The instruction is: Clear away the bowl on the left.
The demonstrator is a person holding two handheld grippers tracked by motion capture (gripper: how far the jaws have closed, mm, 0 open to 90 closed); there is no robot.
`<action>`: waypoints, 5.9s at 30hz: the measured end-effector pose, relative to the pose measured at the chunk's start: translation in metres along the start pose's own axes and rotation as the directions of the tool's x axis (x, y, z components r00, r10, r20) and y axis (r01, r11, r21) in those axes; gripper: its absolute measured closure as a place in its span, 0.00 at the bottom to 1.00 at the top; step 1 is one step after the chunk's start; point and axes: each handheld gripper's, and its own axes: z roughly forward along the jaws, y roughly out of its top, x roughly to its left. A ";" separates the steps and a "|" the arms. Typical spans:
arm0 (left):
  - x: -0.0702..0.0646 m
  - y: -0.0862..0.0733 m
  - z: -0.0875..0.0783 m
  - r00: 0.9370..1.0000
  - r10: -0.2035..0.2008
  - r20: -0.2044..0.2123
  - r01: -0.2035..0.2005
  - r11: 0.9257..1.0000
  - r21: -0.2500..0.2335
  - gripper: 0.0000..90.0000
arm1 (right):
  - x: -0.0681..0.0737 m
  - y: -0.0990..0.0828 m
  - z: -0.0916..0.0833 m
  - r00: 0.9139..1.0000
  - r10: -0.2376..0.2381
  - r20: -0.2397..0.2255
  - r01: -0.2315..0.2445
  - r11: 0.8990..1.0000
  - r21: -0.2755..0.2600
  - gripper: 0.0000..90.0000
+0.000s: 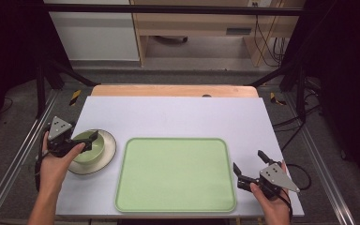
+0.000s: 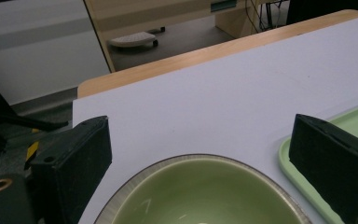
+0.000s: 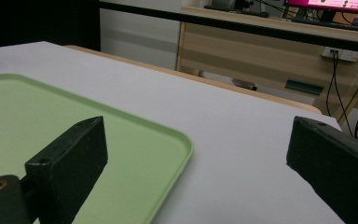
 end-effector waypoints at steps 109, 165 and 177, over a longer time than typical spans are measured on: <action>0.050 -0.054 0.002 0.938 -0.342 -0.062 0.345 0.894 0.287 0.93 | 0.009 -0.003 0.009 0.997 0.003 -0.075 0.003 0.997 0.079 0.06; 0.023 -0.028 0.002 0.922 -0.369 0.118 0.332 0.910 0.247 0.92 | -0.006 0.001 -0.002 0.998 -0.010 -0.064 0.007 0.999 -0.047 0.06; 0.002 -0.017 0.004 0.922 -0.344 0.180 0.298 0.924 0.237 0.92 | -0.016 0.000 -0.007 0.999 -0.014 -0.046 0.011 0.998 -0.065 0.06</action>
